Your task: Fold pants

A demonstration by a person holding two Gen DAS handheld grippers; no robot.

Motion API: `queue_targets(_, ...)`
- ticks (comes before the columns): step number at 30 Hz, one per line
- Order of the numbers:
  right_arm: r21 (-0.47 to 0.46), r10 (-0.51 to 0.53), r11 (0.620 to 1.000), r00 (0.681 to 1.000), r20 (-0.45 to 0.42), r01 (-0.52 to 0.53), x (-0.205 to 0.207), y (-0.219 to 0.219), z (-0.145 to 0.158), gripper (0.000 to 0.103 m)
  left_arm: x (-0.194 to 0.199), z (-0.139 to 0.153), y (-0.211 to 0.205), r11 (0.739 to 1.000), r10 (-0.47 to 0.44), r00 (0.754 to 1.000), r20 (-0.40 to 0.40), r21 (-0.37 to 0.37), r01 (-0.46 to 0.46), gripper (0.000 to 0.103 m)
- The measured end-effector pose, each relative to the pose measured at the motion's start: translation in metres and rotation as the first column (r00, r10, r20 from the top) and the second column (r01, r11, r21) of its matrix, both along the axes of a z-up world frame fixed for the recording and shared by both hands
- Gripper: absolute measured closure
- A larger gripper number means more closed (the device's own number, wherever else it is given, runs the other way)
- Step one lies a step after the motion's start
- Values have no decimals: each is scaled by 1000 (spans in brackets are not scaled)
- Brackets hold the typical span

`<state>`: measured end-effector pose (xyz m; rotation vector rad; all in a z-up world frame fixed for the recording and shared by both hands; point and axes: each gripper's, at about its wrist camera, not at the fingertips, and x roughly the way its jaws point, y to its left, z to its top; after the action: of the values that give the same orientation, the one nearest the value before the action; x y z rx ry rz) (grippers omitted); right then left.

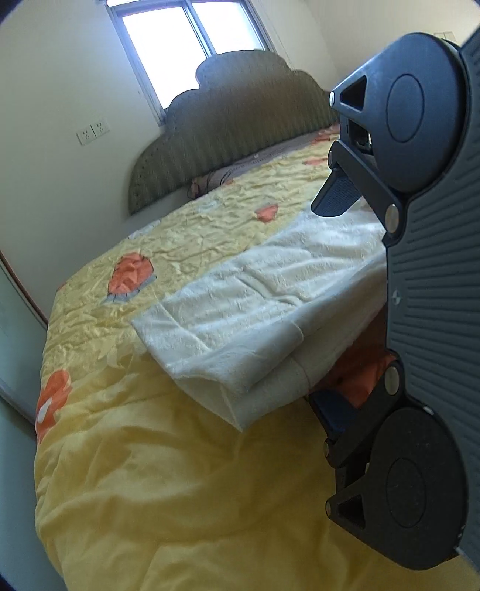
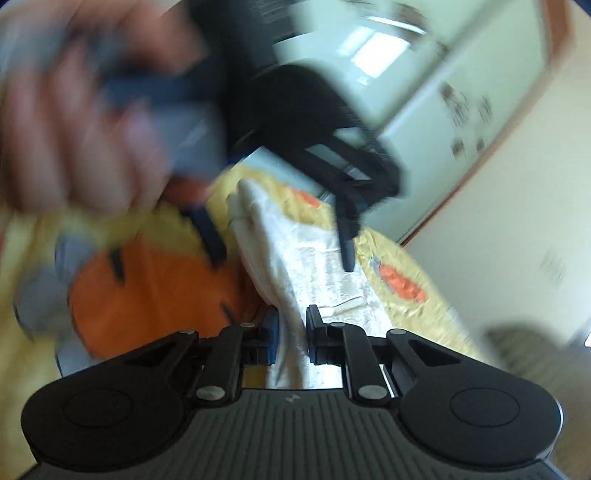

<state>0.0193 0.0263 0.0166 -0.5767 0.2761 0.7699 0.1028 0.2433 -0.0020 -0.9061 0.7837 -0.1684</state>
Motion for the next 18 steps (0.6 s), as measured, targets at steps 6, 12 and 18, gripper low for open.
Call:
queue_targets(6,266,139,963,933,-333,-48,49,-50,35,88,26,-3,-3,998,31,999,34,52,-33,12)
queue_targets(12,101,-134,974,881,-454,200,115,-36,-6,88,34,-10,2,991,74,997,-7,116,-73,50)
queue_targets(18,245,-90,942,875,-476,230,107,-60,-6,87,24,6,-16,936,98,995,14,338,-97,88)
